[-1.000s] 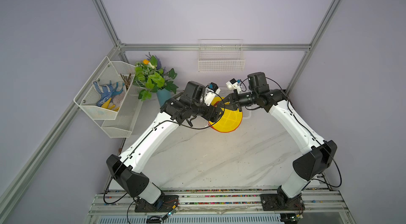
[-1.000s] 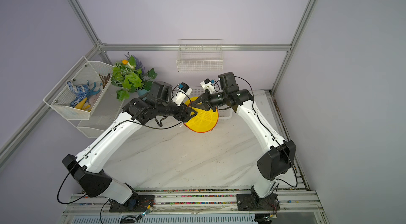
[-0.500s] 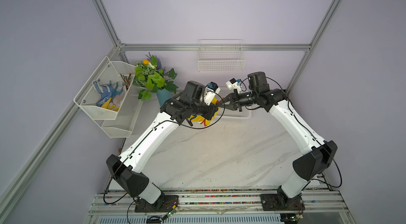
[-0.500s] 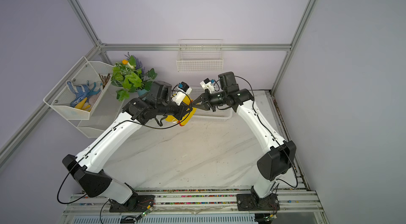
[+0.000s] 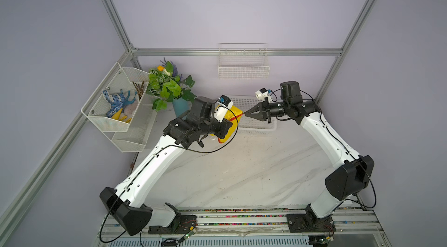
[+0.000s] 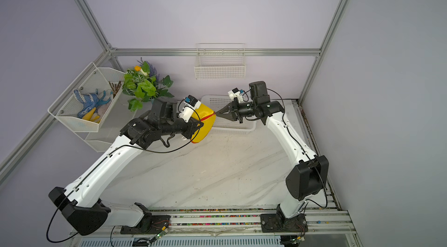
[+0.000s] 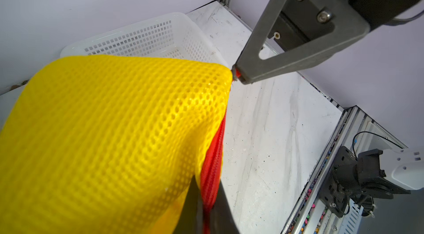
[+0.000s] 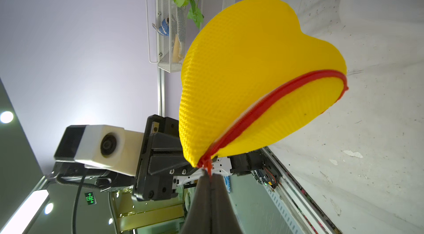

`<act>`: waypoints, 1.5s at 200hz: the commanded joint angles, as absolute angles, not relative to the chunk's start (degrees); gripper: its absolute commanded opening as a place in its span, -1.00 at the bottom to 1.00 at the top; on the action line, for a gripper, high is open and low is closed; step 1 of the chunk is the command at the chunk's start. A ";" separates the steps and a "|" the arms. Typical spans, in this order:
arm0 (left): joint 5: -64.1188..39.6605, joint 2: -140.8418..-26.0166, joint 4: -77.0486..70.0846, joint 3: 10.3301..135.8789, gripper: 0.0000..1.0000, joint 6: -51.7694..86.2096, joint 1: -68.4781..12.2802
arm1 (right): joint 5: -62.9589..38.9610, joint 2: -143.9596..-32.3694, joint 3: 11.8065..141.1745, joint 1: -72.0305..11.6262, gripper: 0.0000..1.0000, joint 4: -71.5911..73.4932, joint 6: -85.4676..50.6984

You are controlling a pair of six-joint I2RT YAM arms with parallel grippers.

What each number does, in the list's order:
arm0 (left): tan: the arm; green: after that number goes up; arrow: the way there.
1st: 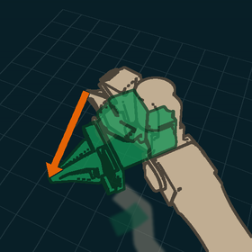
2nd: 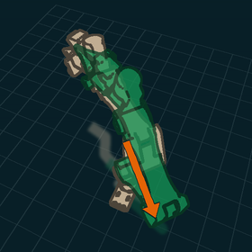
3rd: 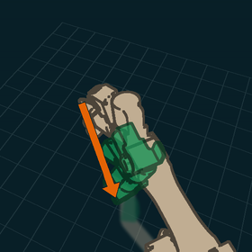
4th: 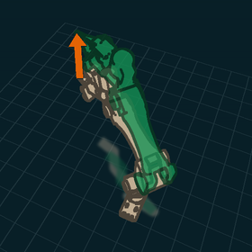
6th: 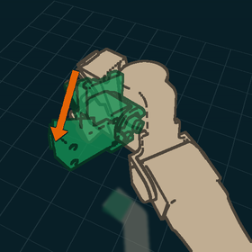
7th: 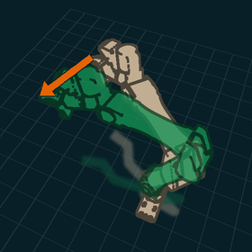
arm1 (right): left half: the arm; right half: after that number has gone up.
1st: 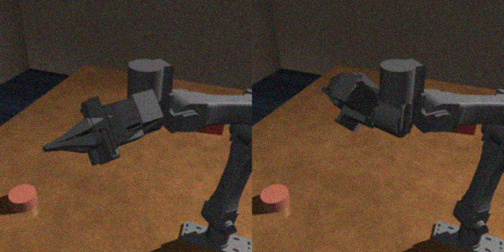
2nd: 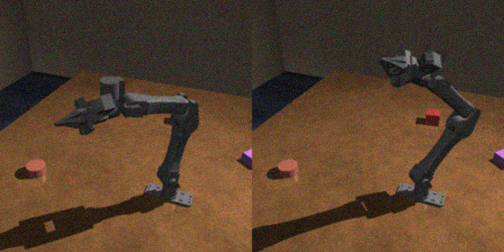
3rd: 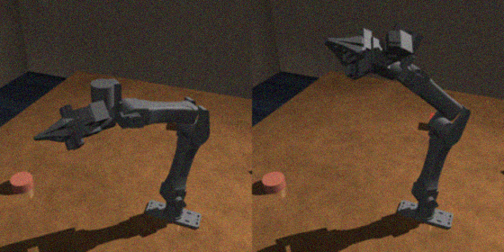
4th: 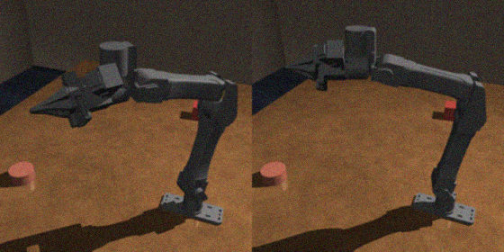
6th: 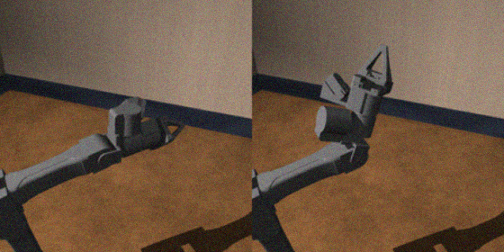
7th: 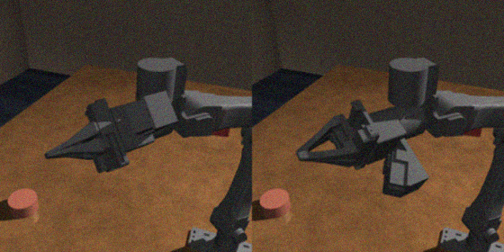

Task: Turn the laundry bag inside out
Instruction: Zip the zipper on the laundry bag.

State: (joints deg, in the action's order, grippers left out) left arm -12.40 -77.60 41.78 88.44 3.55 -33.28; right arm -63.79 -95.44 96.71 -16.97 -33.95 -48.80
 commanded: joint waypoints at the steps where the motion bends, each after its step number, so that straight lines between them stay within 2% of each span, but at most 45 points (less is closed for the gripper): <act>1: -8.60 -73.42 46.77 83.56 -1.00 5.34 -31.41 | -58.74 -93.50 94.89 -11.79 -1.00 -24.93 -53.19; 29: -9.95 -72.86 44.75 80.93 -1.00 6.46 -31.29 | -60.57 -92.52 91.05 -12.19 -1.00 -14.72 -60.85; 65: -14.04 -74.79 42.57 81.74 -1.00 7.33 -31.33 | -61.81 -92.94 91.91 -14.64 -1.00 -15.03 -60.69; 97: -14.77 -75.72 42.62 83.58 -0.07 7.47 -31.36 | -61.53 -92.98 92.92 -15.47 -1.00 -18.41 -58.51; 106: -14.54 -75.65 42.67 84.20 0.11 7.47 -31.36 | -61.03 -93.17 94.41 -15.56 -1.00 -21.98 -56.17; 117: -14.46 -75.63 43.24 85.26 0.24 7.26 -31.41 | -60.59 -93.74 96.46 -15.62 -1.00 -26.01 -53.54; 141: -13.72 -76.39 44.16 89.25 0.37 6.71 -31.47 | -59.96 -94.82 99.61 -16.29 -1.00 -31.82 -49.83; 185: -13.36 -83.01 44.47 99.07 0.42 5.11 -34.35 | -58.93 -95.69 101.12 -18.08 -1.00 -35.93 -47.20; 212: -14.41 -86.31 44.21 104.24 0.35 5.18 -36.71 | -58.28 -95.54 101.25 -18.54 -1.00 -36.27 -47.02; 249: -15.82 -86.83 44.31 105.91 0.25 6.45 -37.77 | -57.11 -95.62 101.65 -18.98 -1.00 -36.14 -47.45; 300: -14.10 -86.98 45.03 109.01 0.23 7.86 -38.75 | -54.16 -95.58 101.79 -19.51 -1.00 -35.42 -49.19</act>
State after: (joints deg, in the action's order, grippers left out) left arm -14.48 -86.85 43.79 100.05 6.90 -37.98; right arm -56.16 -95.55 100.36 -19.00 -36.12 -48.75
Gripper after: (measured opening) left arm 0.622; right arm 0.043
